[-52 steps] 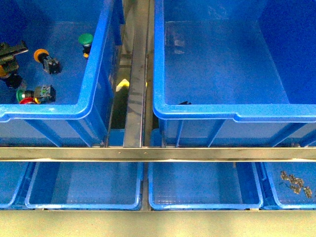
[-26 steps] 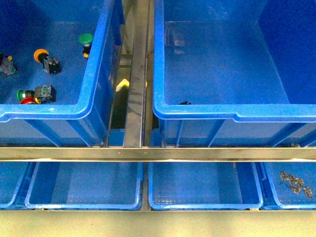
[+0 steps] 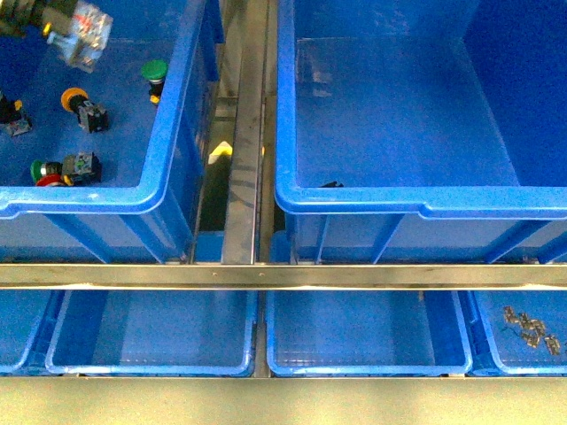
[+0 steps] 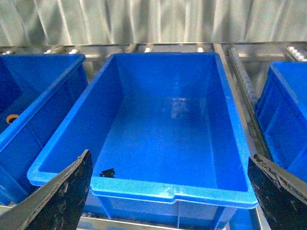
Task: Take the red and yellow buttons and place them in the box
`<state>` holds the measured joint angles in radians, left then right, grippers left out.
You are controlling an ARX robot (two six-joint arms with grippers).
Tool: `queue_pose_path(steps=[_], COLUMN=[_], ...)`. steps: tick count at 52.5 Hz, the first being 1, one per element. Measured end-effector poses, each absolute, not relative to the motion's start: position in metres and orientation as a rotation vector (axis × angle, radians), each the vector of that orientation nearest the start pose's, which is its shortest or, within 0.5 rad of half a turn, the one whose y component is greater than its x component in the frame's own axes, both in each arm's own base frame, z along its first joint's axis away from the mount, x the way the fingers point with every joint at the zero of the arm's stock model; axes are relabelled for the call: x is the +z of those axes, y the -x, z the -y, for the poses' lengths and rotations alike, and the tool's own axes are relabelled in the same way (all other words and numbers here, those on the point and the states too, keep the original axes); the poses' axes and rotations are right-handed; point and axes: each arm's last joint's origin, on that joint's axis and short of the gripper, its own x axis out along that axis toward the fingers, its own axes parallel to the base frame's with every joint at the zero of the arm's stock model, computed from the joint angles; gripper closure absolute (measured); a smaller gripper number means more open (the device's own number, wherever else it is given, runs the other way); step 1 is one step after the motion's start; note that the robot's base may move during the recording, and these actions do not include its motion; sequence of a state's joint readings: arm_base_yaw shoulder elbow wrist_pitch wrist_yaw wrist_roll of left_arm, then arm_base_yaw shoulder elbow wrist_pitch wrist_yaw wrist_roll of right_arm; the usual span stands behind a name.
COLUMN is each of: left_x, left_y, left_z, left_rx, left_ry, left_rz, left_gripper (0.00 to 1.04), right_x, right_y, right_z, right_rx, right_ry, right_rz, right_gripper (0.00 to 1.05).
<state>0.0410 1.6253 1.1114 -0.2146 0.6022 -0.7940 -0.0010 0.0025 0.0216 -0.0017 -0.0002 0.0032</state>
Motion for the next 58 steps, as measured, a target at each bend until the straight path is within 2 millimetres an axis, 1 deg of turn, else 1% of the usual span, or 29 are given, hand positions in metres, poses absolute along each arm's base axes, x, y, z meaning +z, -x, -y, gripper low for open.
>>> queue_pose_path(steps=[6,11,15,16,21,30,37,42,44,46,47,48,51,54,58], left_x=[0.246,0.246,0.245,0.245,0.241,0.232,0.219,0.217,0.217,0.218,0.218,0.219,0.223,0.227,0.228], left_y=[-0.341,-0.338,-0.333,-0.333,-0.332,-0.335,-0.334,-0.335,-0.336,-0.338,-0.338,-0.339,-0.341,-0.342,-0.343], left_z=[0.039,0.066,0.098,0.1,0.127,0.154,0.178,0.19,0.193,0.196,0.197,0.198,0.201,0.202,0.201], left_rx=[-0.328,-0.375,-0.429,-0.435,-0.473,-0.478,-0.473,-0.492,-0.499,-0.504,-0.505,-0.507,-0.518,-0.523,-0.516], left_ry=[0.958,0.938,0.908,0.905,0.888,0.897,0.923,0.923,0.921,0.919,0.918,0.918,0.916,0.917,0.916], left_rz=[-0.918,-0.948,-0.969,-0.972,-0.995,-1.021,-1.061,-1.074,-1.075,-1.072,-1.072,-1.067,-1.059,-1.049,-1.043], left_gripper=[0.7,0.7,0.7,0.7,0.7,0.71,0.71,0.71,0.71,0.71,0.71,0.71,0.71,0.71,0.71], right_x=[0.17,0.17,0.17,0.17,0.17,0.17,0.17,0.17,0.168,0.168,0.168,0.167,0.162,0.159,0.16], right_y=[-0.096,-0.096,-0.096,-0.096,-0.096,-0.096,-0.096,-0.097,-0.098,-0.099,-0.1,-0.105,-0.118,-0.133,-0.147], right_z=[0.0,0.0,0.0,0.0,0.0,0.0,0.0,0.0,-0.001,-0.002,-0.003,-0.005,-0.011,-0.018,-0.024], right_rx=[-0.001,-0.001,-0.001,-0.001,-0.001,-0.001,-0.001,-0.001,0.013,0.044,0.057,0.099,0.225,0.314,0.355], right_ry=[-0.003,-0.003,-0.003,-0.003,-0.003,-0.003,-0.003,0.005,0.045,0.105,0.134,0.192,0.313,0.389,0.449], right_rz=[0.017,0.017,0.017,0.017,0.017,0.017,0.017,0.007,-0.086,-0.243,-0.278,-0.352,-0.411,-0.405,-0.36], right_gripper=[0.07,0.07,0.07,0.07,0.07,0.07,0.07,0.07,0.07,0.07,0.07,0.07,0.07,0.07,0.07])
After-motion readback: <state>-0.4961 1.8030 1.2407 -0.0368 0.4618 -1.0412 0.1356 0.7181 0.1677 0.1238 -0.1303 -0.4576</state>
